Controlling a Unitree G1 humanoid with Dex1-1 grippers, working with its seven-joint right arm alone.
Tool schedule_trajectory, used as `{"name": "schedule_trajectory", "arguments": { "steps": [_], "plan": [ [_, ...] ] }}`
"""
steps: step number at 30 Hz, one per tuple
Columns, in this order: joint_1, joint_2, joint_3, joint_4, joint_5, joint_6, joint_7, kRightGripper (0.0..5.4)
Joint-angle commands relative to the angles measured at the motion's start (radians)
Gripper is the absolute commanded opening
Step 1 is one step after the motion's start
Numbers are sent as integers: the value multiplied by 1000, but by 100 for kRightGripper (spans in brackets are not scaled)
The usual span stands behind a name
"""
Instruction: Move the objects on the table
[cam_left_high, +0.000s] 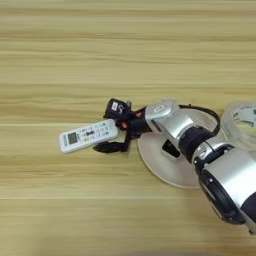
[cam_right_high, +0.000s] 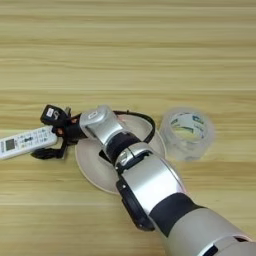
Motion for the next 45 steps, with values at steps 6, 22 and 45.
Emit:
{"name": "schedule_trajectory", "arguments": {
  "steps": [6,22,45],
  "plan": [
    [-51,29,-4,-27,-6,3,-16,538],
    [-44,40,-1,-33,-8,-39,-17,436],
    [-31,46,-2,-45,-3,-62,-21,300]
  ]
}}
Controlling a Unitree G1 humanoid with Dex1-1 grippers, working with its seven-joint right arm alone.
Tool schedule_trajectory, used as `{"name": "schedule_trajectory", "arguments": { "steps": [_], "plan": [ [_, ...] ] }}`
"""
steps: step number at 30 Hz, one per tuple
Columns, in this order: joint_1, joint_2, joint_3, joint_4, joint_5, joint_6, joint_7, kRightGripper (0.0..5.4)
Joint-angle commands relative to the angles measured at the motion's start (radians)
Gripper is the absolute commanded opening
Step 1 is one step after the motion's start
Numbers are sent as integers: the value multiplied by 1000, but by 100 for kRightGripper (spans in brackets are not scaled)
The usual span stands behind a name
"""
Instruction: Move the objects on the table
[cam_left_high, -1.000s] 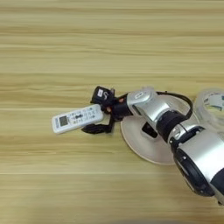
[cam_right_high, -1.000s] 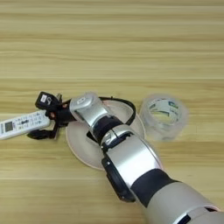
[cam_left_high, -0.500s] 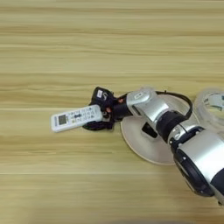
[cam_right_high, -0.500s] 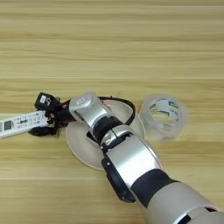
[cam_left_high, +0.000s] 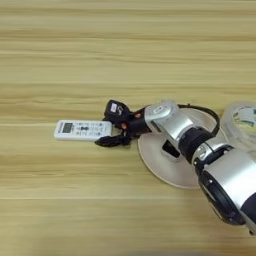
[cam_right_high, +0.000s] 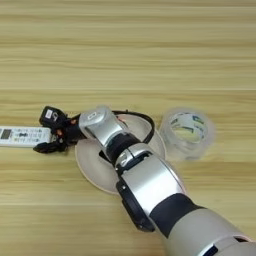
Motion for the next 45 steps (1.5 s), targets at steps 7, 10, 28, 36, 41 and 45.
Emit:
{"name": "schedule_trajectory", "arguments": {
  "steps": [7,10,28,36,41,45],
  "plan": [
    [-25,46,-21,-80,20,-22,-38,300],
    [-7,42,-23,-109,24,-24,-43,300],
    [43,26,-46,-283,54,21,-55,298],
    [81,-4,-67,-414,80,73,-79,298],
    [126,-41,-95,-542,102,121,-95,298],
    [163,-78,-110,-652,121,181,-100,298]
  ]
}}
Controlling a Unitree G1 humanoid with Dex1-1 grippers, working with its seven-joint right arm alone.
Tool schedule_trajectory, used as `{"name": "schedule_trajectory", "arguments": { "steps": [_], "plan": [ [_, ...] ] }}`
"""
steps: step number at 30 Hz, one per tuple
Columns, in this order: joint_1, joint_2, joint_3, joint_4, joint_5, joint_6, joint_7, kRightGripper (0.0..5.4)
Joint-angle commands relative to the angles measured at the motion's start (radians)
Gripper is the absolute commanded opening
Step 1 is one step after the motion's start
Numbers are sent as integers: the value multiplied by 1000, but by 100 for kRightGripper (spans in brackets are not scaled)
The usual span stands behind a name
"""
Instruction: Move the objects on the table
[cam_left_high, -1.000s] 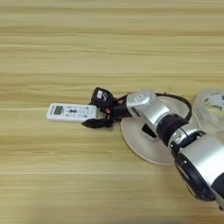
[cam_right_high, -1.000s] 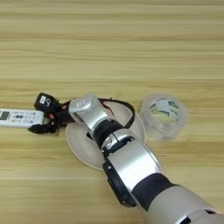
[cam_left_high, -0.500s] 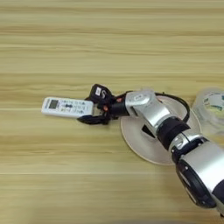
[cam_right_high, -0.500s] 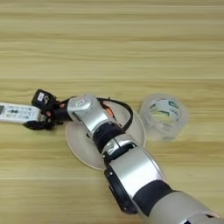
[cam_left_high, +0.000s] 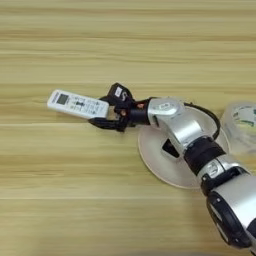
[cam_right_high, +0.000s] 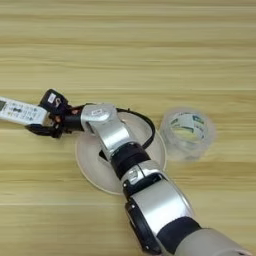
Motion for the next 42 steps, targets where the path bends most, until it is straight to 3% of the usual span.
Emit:
{"name": "schedule_trajectory", "arguments": {
  "steps": [1,9,23,33,42],
  "plan": [
    [-28,-30,-26,-149,37,37,-29,298],
    [31,-79,-45,-294,72,107,-45,298],
    [164,-224,-128,-546,121,188,-101,298],
    [258,-373,-296,-701,193,272,-150,298],
    [406,-479,-437,-816,250,316,-182,298]
  ]
}}
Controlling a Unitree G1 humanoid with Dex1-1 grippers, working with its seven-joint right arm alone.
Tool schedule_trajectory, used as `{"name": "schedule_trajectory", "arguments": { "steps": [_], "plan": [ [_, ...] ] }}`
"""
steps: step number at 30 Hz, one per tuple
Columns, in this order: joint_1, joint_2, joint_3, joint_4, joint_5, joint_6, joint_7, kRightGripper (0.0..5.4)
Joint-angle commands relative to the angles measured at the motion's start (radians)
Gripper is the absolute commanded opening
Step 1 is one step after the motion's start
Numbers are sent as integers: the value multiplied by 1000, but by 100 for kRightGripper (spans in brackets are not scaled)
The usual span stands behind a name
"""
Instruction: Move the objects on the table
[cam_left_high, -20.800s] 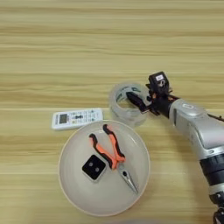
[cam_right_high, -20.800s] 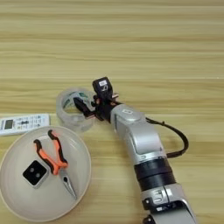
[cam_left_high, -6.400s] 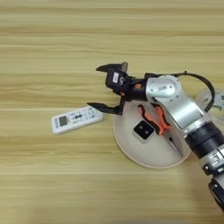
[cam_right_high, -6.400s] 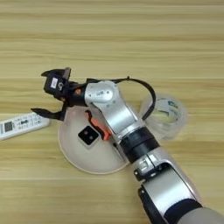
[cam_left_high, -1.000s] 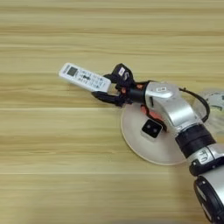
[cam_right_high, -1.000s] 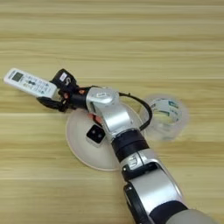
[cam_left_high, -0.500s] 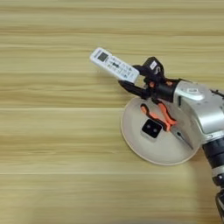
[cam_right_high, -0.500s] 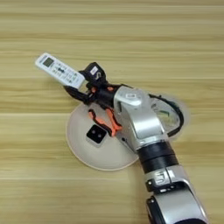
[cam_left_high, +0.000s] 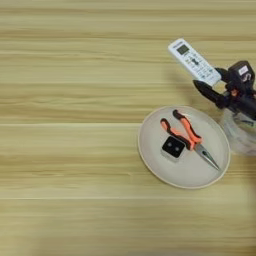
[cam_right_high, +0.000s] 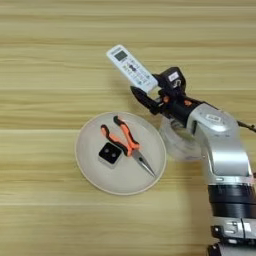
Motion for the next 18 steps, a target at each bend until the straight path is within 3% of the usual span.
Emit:
{"name": "schedule_trajectory", "arguments": {
  "steps": [1,18],
  "plan": [
    [0,-70,-82,-97,40,9,-39,298],
    [192,-140,-291,-87,105,-5,-108,298]
  ]
}}
